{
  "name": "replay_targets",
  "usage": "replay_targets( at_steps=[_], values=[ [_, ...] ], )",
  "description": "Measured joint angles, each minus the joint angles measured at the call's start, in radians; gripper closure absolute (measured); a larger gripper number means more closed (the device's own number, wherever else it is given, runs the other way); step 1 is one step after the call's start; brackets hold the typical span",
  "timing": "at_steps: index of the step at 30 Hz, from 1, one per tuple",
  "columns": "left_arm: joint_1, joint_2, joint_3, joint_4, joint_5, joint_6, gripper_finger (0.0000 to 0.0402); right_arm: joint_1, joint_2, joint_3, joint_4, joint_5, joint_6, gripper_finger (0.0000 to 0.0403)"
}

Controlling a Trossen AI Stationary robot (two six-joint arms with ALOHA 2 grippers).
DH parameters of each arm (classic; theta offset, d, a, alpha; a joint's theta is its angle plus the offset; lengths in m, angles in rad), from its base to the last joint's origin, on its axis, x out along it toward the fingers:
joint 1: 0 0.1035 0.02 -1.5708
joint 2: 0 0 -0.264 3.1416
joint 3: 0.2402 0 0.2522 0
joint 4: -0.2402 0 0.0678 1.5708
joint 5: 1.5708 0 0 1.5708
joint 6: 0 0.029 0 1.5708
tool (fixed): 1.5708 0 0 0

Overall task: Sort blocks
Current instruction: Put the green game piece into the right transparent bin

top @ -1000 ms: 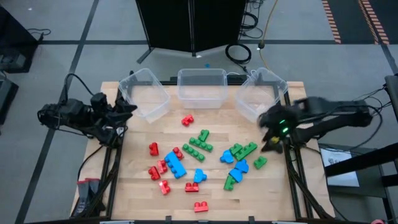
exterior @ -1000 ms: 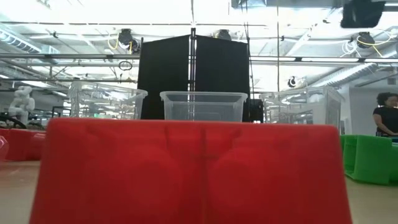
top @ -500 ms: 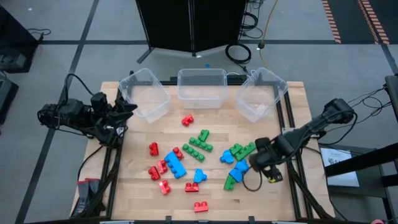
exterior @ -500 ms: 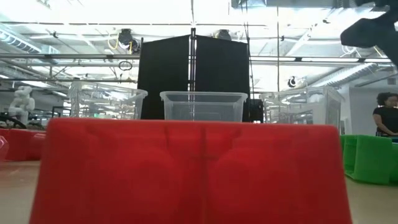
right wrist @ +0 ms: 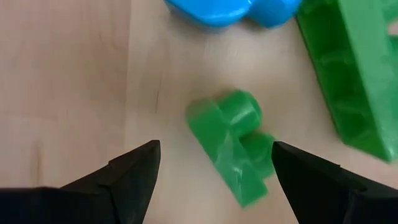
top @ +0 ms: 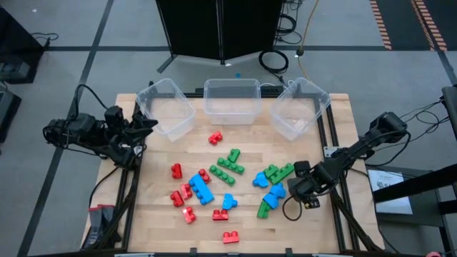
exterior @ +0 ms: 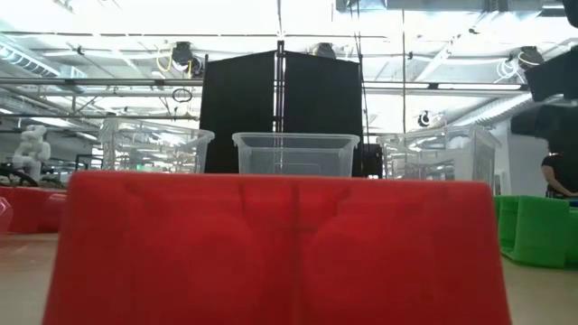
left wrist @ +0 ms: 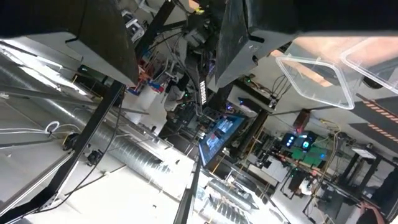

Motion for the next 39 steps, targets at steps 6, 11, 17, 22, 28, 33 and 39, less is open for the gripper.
replay_targets(
  at_steps=[6,11,17,22,28,33,39],
  values=[
    [0.0,0.0,0.0,-0.003,0.0,-0.026,0.0192,-0.001,0.0,-0.086,0.124,0.002,0.012,0.0106],
    [0.0,0.0,0.0,-0.034,0.0,-0.027,0.0192,-0.001,-0.003,-0.147,0.14,0.001,0.064,0.0168],
    [0.0,0.0,0.0,-0.048,0.0,-0.027,0.0192,-0.001,-0.004,-0.161,0.141,-0.005,0.146,0.0244],
    [0.0,0.0,0.0,-0.066,0.0,-0.027,0.0192,-0.001,-0.002,-0.151,0.153,-0.005,0.198,0.0244],
    [0.0,0.0,0.0,-0.09,0.0,-0.027,0.0192,0.0,0.004,-0.115,0.157,0.041,0.268,0.0244],
    [0.0,0.0,0.0,-0.09,0.0,-0.027,0.0192,-0.008,0.003,-0.032,0.155,0.131,0.3,0.0244],
    [0.0,0.0,0.0,-0.09,0.0,-0.027,0.0192,-0.045,0.002,0.121,0.122,0.259,0.294,0.0244]
  ],
)
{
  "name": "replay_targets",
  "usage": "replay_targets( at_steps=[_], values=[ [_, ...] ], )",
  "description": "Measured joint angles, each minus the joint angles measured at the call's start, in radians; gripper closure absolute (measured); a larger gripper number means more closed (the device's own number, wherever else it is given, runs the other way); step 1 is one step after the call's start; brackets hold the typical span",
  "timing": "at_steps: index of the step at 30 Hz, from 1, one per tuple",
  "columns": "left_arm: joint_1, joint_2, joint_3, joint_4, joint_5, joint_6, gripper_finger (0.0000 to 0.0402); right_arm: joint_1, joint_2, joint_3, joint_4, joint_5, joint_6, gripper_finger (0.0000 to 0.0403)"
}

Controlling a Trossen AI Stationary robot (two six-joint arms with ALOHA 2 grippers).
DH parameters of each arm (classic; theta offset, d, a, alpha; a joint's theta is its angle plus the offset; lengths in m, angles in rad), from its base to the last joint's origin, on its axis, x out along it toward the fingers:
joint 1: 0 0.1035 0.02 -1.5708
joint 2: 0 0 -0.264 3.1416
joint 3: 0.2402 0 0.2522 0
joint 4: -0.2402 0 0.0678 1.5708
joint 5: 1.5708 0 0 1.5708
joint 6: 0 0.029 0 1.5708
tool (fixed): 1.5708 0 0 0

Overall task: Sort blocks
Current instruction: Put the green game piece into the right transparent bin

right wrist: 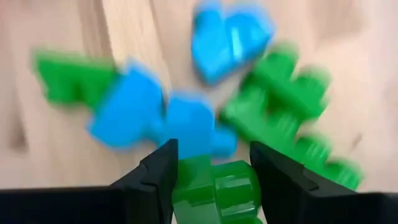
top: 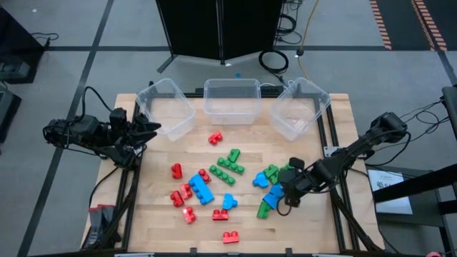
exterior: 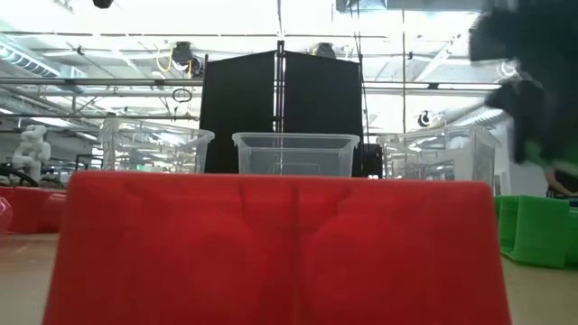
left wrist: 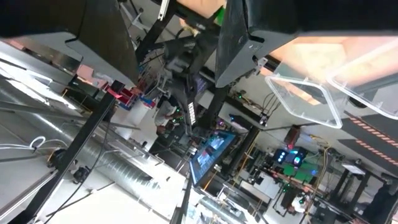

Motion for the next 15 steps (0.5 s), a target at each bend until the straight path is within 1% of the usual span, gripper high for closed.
replay_targets(
  at_steps=[2,5,8,10,12,15],
  values=[
    [0.0,0.0,0.0,0.0,0.0,0.0,0.0192,-0.019,0.0,0.069,-0.037,0.071,-0.016,0.0244],
    [0.0,0.0,0.0,0.0,0.0,0.0,0.0192,-0.061,0.0,0.179,-0.126,0.216,-0.055,0.0244],
    [0.0,0.0,0.0,0.0,0.0,0.0,0.0192,-0.128,-0.003,0.293,-0.231,0.368,-0.071,0.0244],
    [0.0,0.0,0.0,0.0,0.0,0.0,0.0192,-0.188,-0.016,0.359,-0.305,0.447,-0.07,0.0244],
    [0.0,0.0,0.0,-0.003,0.0,0.0,0.0192,-0.258,-0.041,0.41,-0.368,0.504,-0.051,0.0244],
    [0.0,0.0,0.0,-0.009,0.0,0.0,0.0192,-0.379,-0.111,0.445,-0.432,0.523,-0.032,0.0244]
  ],
)
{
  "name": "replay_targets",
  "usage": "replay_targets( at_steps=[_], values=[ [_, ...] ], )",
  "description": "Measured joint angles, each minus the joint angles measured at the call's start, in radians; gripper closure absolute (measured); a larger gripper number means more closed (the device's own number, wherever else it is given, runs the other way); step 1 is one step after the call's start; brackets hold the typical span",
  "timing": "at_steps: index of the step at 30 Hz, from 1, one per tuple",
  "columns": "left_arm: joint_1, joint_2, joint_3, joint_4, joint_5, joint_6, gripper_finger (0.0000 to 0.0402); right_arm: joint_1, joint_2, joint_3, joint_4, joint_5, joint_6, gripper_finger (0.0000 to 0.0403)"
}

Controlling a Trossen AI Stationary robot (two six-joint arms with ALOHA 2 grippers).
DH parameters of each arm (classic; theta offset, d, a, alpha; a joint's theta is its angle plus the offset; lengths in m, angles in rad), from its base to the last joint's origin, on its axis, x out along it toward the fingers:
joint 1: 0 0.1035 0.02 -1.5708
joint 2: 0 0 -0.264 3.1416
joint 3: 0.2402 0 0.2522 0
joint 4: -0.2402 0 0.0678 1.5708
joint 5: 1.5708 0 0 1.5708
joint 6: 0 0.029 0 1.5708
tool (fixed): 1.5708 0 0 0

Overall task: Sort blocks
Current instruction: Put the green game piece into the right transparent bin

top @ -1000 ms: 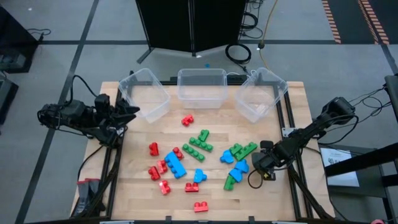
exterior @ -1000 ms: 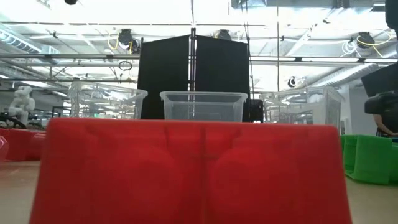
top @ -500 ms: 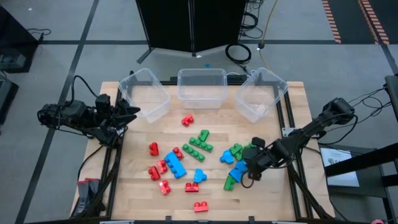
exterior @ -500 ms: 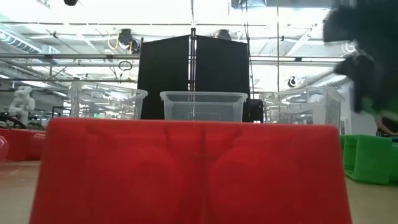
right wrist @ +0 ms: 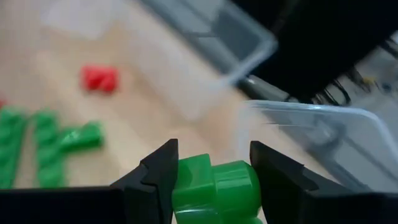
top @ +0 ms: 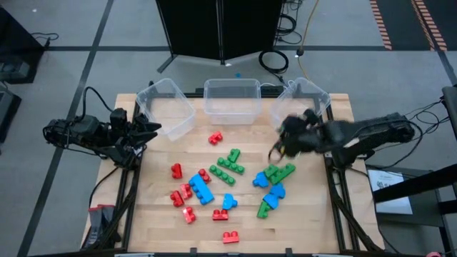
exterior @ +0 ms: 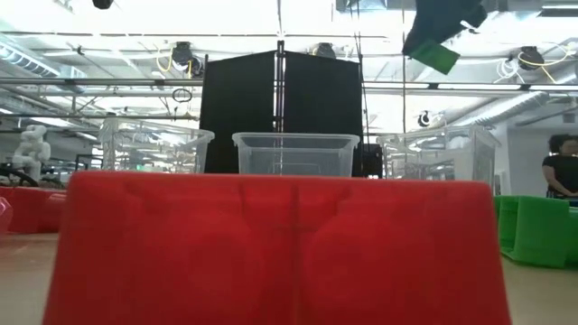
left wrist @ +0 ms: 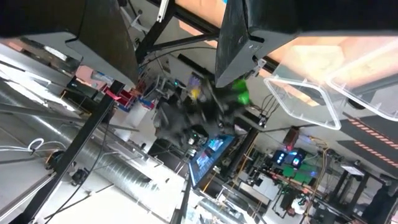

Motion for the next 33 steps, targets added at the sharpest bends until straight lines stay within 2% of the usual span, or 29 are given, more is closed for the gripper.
replay_targets(
  at_steps=[7,12,17,24,28,33],
  values=[
    [0.0,0.0,0.0,0.0,0.001,0.001,0.0192,-0.336,-0.195,0.002,-0.042,-0.003,-0.027,0.0244],
    [0.0,0.0,0.0,0.0,0.0,0.024,0.0192,-0.543,-0.224,-0.004,-0.014,-0.058,-0.107,0.0244],
    [0.0,0.0,0.0,0.0,-0.022,0.031,0.0192,-0.694,-0.179,-0.076,0.138,-0.241,-0.256,0.0244],
    [0.0,0.0,0.0,0.001,-0.024,0.028,0.0192,-0.879,-0.065,-0.21,0.272,-0.502,-0.343,0.0244],
    [0.0,0.0,0.0,0.002,-0.026,0.028,0.0192,-0.941,-0.002,-0.257,0.319,-0.594,-0.386,0.0244],
    [0.0,0.0,0.0,0.002,-0.026,0.027,0.0192,-0.97,0.056,-0.258,0.348,-0.627,-0.457,0.0244]
  ],
)
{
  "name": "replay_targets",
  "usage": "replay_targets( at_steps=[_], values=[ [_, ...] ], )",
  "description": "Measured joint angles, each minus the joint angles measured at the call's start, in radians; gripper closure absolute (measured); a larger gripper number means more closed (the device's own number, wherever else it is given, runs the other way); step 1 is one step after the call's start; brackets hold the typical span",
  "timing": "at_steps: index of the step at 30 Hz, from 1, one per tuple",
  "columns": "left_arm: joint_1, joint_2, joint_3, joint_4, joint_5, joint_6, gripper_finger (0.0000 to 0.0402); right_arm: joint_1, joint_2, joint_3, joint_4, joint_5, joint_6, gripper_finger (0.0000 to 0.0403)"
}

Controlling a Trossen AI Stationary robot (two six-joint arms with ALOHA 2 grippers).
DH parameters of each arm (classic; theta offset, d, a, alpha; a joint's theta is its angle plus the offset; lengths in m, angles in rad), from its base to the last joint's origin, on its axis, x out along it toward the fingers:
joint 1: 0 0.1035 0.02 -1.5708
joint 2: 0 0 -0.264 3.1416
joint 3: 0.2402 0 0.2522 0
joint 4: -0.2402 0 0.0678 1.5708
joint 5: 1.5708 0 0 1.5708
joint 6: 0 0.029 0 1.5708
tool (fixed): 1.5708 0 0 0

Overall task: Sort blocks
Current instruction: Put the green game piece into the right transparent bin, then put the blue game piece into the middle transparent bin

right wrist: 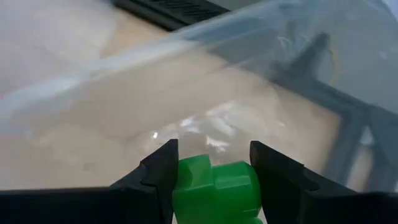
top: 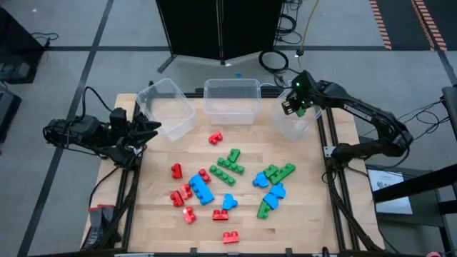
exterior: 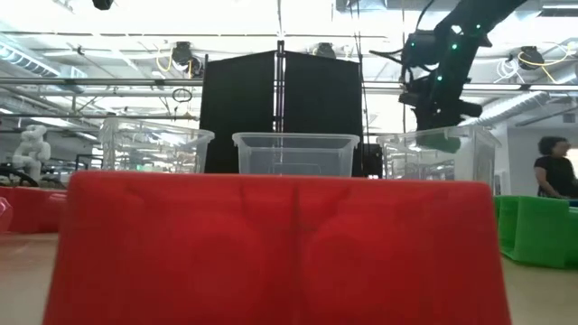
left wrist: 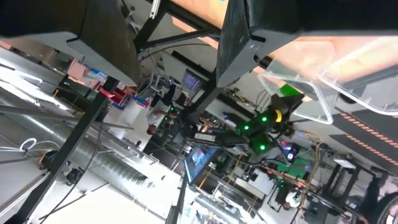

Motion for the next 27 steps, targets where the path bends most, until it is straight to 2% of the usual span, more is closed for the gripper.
replay_targets(
  at_steps=[2,7,10,14,16,20,21,24,27],
  values=[
    [0.0,0.0,0.0,0.0,0.0,0.0,0.0192,0.0,0.003,0.012,0.006,-0.045,-0.026,0.0227],
    [0.0,0.0,0.0,0.0,0.0,0.0,0.0192,0.0,-0.006,0.083,0.003,-0.06,-0.027,0.0079],
    [0.0,0.0,0.0,0.0,0.0,0.0,0.0192,0.0,-0.018,0.138,-0.026,-0.078,-0.023,0.003],
    [0.0,0.0,0.0,0.0,0.0,0.001,0.0192,0.007,-0.028,0.207,-0.075,-0.116,-0.04,0.0022],
    [0.0,0.0,0.0,0.0,0.0,0.001,0.0192,0.017,-0.043,0.242,-0.077,-0.23,-0.068,0.0028],
    [0.0,0.0,0.0,-0.001,0.0,0.002,0.0192,0.072,-0.089,0.318,-0.071,-0.537,-0.09,0.004],
    [0.0,0.0,0.0,-0.001,0.0,0.002,0.0192,0.097,-0.099,0.331,-0.072,-0.582,-0.081,0.0042],
    [0.0,0.0,0.0,-0.011,0.0,0.002,0.0192,0.217,-0.132,0.344,-0.073,-0.638,-0.037,0.0046],
    [0.0,0.0,0.0,-0.034,0.0,0.002,0.0192,0.378,-0.136,0.338,-0.077,-0.63,-0.003,0.0046]
  ],
)
